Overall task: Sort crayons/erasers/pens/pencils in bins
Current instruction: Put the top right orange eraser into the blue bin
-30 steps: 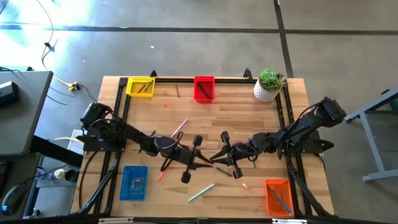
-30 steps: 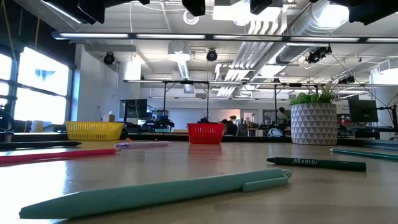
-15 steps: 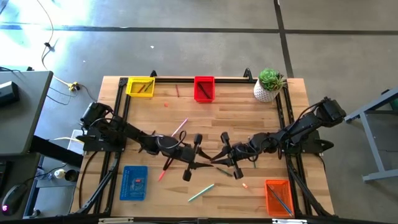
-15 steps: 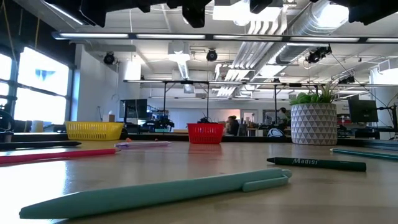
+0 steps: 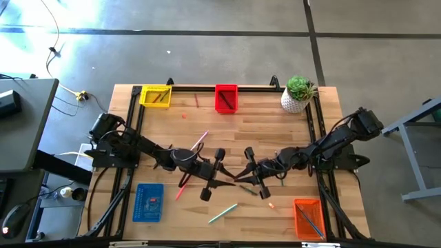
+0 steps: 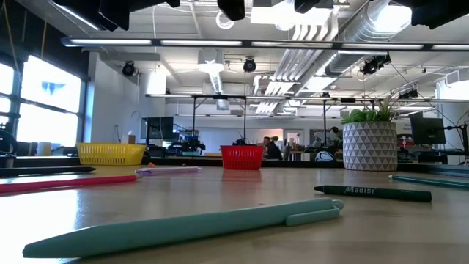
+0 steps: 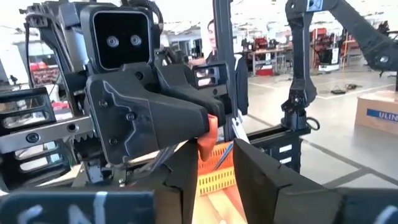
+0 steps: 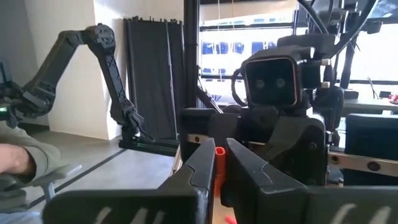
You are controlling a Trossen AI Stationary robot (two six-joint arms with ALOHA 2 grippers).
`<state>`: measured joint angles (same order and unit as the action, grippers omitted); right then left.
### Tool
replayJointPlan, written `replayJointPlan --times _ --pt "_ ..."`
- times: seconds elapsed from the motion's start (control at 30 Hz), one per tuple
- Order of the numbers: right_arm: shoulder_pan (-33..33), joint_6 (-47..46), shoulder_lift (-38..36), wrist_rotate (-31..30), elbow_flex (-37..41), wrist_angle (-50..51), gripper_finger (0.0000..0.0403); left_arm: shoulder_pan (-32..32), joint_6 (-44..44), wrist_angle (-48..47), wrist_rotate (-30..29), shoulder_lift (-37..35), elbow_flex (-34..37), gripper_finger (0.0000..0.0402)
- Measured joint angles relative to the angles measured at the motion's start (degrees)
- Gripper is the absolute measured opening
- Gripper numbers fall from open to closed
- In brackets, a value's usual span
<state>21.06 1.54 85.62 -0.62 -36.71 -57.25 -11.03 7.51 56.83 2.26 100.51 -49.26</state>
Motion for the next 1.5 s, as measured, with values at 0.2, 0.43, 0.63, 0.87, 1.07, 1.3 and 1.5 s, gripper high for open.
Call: replayJointPlan --times 0.2,0.43,0.63,0.87,1.07,1.3,1.5 --pt "0.02 0.00 0.00 0.66 0.00 -0.41 0.0021 0.15 0.01 -0.45 0.18 0.00 -0.81 0.0054" --pt "0.05 0.00 -0.01 0.62 0.00 -0.30 0.0021 0.20 1.11 -0.42 0.34 0.00 -0.81 0.0007" --pt "0.09 1.36 0.00 -0.74 0.06 0.00 0.0053 0.14 1.90 -2.34 -0.22 0.00 -0.86 0.0003" --pt "0.82 2.45 0.07 -9.87 0.13 -0.59 0.0153 0.07 2.79 -13.42 -4.77 -0.25 -0.96 0.0001" --pt "1.11 4.96 0.07 -12.13 0.13 -1.22 0.0206 -0.83 2.55 -33.15 -9.78 -5.36 -0.94 0.0000" --pt "1.11 7.54 0.07 -22.13 0.09 4.32 0.0153 -6.27 -5.71 -66.60 -15.16 -17.49 -0.94 0.0000" --pt "0.15 7.42 0.07 -25.90 0.07 9.54 0.0050 -15.23 -21.97 -90.29 -16.63 -25.81 -0.92 0.0000"
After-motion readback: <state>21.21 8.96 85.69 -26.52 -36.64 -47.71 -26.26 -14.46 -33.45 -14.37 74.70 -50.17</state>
